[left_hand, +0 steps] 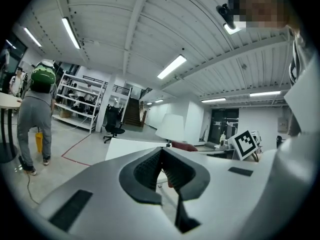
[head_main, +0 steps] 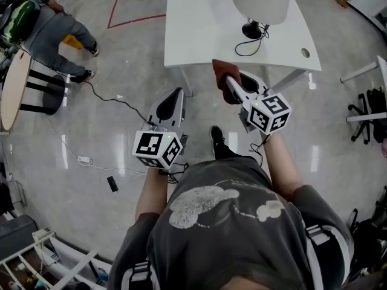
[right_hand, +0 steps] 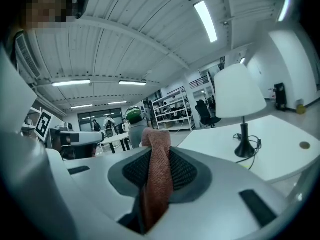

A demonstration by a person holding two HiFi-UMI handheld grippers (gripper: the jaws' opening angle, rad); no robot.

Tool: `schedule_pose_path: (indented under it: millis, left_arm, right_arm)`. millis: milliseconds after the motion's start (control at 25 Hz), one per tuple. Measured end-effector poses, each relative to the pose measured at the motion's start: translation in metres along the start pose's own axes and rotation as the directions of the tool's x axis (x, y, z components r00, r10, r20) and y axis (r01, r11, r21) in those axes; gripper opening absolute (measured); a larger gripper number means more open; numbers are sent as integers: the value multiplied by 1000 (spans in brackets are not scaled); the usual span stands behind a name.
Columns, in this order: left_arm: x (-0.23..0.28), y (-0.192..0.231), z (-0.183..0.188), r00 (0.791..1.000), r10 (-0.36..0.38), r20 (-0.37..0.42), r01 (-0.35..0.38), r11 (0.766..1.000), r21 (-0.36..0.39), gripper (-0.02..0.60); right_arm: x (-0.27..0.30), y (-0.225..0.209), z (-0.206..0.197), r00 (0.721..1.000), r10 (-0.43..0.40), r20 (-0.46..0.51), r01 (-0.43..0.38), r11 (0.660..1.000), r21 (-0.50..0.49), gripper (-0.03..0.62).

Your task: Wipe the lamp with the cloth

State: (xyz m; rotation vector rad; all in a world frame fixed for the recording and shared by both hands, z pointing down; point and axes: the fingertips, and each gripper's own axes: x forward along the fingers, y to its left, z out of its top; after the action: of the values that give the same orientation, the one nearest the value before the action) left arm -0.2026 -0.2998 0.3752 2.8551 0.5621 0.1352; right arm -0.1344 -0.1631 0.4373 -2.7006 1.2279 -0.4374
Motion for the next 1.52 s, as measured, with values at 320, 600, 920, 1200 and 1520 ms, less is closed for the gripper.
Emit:
schedule_pose_path:
  millis: [320,600,920,1200,1520]
  left_arm:
    - [84,6,21,1000,4,-1,-4,1000,27,8]
    - [130,11,28,1000,29,10,-29,999,21,8]
    - [156,33,39,1000,15,16,-16,999,42,8]
    - [197,65,47,996,-89,6,88,995,47,8]
    - [245,122,68,965,-261,-19,262,964,37,8]
  right_arm:
    - [25,-76,35,1000,-16,26,16,1000,7,86]
    - [45,-107,59,999,21,38,-20,1000,-23,86]
    - [72,-116,69,998,17,54,-16,1000,-16,86]
    - [105,-126,80,994,-69,86,70,998,-6,86]
    - [158,-132,102,967,-226,116,224,974,31,86]
